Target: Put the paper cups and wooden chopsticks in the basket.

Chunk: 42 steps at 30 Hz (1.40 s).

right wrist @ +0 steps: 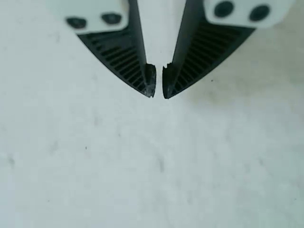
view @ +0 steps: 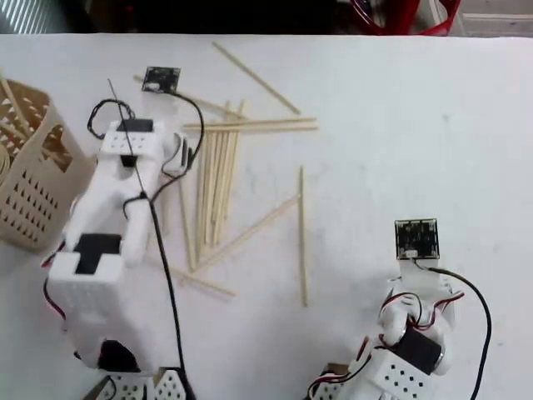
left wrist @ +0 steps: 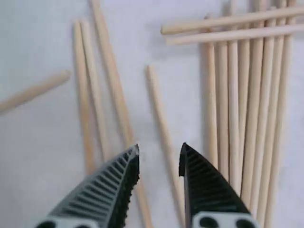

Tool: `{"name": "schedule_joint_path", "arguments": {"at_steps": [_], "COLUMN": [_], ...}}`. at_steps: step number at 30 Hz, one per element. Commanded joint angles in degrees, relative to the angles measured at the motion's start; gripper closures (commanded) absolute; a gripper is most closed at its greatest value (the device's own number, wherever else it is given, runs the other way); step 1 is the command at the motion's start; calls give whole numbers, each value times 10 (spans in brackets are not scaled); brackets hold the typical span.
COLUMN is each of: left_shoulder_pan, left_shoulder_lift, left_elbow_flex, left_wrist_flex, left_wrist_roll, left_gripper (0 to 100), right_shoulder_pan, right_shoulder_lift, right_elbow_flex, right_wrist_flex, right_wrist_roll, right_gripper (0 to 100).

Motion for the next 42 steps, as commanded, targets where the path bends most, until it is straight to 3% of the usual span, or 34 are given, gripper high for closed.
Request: {"name": "schedule_joint_path", "arguments": {"at_steps": [1, 7, 24, 32, 38, 42], "left_shoulder_pan": [-7, -43, -15, -7, -7, -7], "left_shoulder_lift": [49, 67, 105, 182, 213, 213], "left_elbow_flex": [-98, -142, -133, -240, -286, -287], "left_wrist_flex": [60, 118, 120, 208, 233, 233], "left_wrist_roll": [14, 35, 18, 19, 15, 13], "left_gripper": [842, 790, 796, 806, 937, 943], "right_shoulder_pan": [6, 6, 6, 6, 6, 6], "right_shoulder_lift": [0, 0, 0, 0, 0, 0], "right_elbow_flex": [6, 6, 6, 6, 6, 6], "right_wrist_flex": [-2, -2, -2, -2, -2, -2], "right_wrist_roll": [-1, -1, -1, -1, -1, -1], "right_gripper": [954, 954, 954, 954, 954, 954]}}
